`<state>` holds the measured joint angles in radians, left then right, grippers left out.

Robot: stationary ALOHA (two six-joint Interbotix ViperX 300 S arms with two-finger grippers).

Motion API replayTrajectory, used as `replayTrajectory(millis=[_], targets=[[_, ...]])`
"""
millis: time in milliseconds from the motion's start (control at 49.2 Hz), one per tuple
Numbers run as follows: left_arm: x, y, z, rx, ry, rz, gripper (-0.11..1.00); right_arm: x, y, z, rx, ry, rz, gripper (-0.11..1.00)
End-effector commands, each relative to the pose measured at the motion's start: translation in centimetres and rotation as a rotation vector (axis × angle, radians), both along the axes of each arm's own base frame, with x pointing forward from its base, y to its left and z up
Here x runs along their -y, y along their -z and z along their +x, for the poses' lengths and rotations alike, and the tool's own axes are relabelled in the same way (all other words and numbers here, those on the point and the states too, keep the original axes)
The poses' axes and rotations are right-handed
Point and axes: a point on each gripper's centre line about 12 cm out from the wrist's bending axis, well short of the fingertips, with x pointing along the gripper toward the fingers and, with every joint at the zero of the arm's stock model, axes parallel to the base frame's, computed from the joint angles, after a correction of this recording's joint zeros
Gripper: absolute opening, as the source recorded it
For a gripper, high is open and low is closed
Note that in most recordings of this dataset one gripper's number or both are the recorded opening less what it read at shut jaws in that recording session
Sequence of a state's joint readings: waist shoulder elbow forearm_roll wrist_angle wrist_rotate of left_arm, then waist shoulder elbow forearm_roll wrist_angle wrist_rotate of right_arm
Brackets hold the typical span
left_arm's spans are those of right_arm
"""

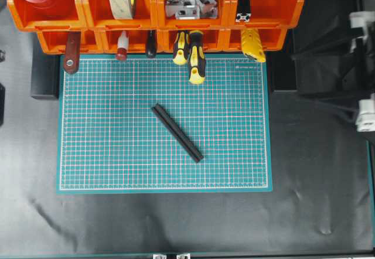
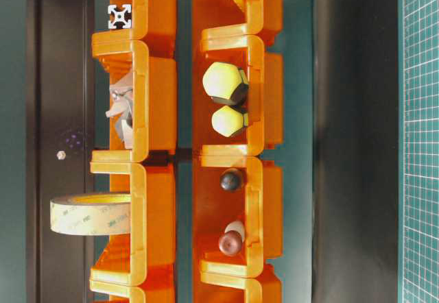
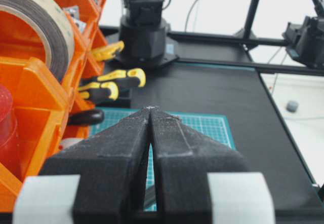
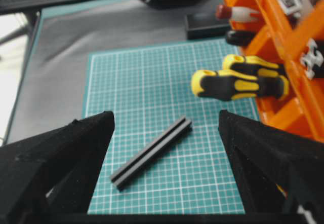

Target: Pick frame from container rack with right arm.

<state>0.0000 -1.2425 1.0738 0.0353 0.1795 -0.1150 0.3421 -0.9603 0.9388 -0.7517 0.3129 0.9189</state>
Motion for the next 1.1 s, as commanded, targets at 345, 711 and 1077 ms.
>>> replayTrajectory(millis=[345, 711, 1077], targets=[[0.0, -1.1, 0.0, 0.025, -0.002, 0.0, 0.0, 0.8, 0.6, -2.1, 0.038, 0.008, 0.02, 0.8], [0.0, -0.9, 0.1, 0.017, 0.001, 0.001, 0.0, 1.4, 2.1, -2.7, 0.015, 0.047, 0.059, 0.8], [0.1, -0.2, 0.6, -0.012, 0.009, 0.0, 0.0, 1.7, 2.7, -3.1, 0.005, 0.064, 0.06, 0.8]])
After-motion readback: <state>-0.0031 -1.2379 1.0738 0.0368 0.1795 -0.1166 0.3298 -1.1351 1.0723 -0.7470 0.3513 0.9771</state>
